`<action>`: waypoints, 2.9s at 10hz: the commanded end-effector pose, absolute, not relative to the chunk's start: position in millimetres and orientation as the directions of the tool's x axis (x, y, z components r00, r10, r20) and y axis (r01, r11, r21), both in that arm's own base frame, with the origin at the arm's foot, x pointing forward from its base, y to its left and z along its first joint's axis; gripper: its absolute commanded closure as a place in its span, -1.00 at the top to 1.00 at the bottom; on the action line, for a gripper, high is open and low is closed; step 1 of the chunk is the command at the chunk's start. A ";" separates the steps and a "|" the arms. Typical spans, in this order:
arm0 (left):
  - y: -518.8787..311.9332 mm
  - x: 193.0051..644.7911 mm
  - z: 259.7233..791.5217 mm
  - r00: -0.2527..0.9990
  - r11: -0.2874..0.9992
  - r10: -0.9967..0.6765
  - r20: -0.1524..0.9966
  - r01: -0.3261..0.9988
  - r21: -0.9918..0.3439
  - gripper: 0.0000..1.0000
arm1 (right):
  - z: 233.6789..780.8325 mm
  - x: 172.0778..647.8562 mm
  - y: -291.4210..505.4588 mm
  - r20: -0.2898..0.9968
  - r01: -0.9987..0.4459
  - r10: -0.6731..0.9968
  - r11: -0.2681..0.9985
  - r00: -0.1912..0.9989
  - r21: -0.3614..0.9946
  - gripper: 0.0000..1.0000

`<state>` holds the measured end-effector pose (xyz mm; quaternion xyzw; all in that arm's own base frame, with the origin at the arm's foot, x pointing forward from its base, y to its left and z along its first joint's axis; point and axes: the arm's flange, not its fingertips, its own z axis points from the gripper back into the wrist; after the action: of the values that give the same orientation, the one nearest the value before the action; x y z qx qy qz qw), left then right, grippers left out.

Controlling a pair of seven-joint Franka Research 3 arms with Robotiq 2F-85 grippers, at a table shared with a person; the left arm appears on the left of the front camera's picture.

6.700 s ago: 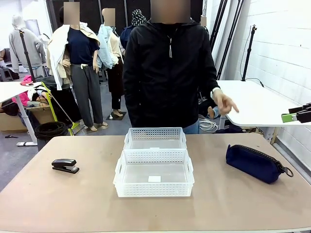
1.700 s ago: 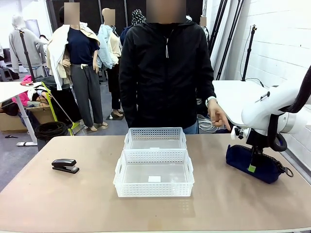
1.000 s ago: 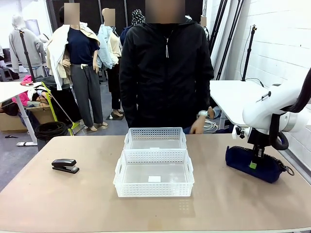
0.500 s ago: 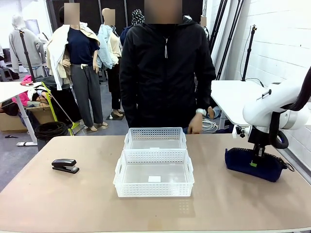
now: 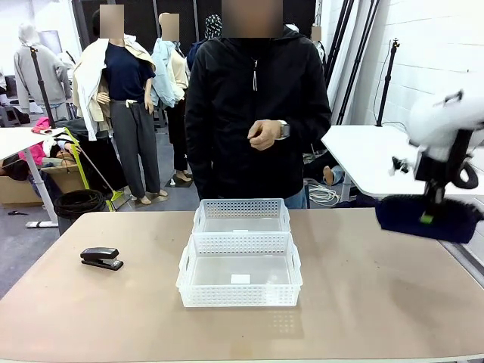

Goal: Distribute items into two baskets.
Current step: Pick up the Pencil pouch that the person points to, then move the picked Pencil pouch towards the Organizing basket indicated by the person, stopping as directed.

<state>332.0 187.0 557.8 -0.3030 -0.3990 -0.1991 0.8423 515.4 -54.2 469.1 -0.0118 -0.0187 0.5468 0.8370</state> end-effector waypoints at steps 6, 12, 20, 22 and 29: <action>188.0 332.5 557.9 0.585 0.730 -0.085 0.807 0.588 -0.349 1.00 | 590.8 442.7 -80.8 0.290 -0.863 0.838 0.501 0.463 -0.069 -1.00; 188.0 332.5 557.9 0.585 0.730 -0.085 0.807 0.588 -0.349 1.00 | 602.6 444.7 -87.9 0.275 -0.867 0.846 0.492 0.456 -0.075 -1.00; 188.0 332.5 557.9 0.585 0.730 -0.085 0.807 0.588 -0.349 1.00 | 602.6 444.7 -87.9 0.275 -0.867 0.846 0.492 0.456 -0.075 -1.00; 188.0 332.5 557.9 0.585 0.730 -0.085 0.807 0.588 -0.349 1.00 | 604.0 452.5 -86.1 0.274 -0.877 0.855 0.475 0.441 -0.073 -1.00; 188.0 332.5 557.9 0.585 0.730 -0.085 0.807 0.588 -0.349 1.00 | 619.8 499.4 -13.3 0.114 -0.957 0.966 0.248 0.232 -0.151 -1.00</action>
<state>332.3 186.8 558.0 -0.3027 -0.3987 -0.1987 0.8425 494.5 -15.4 615.8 -0.0149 -0.1024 0.5921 0.7992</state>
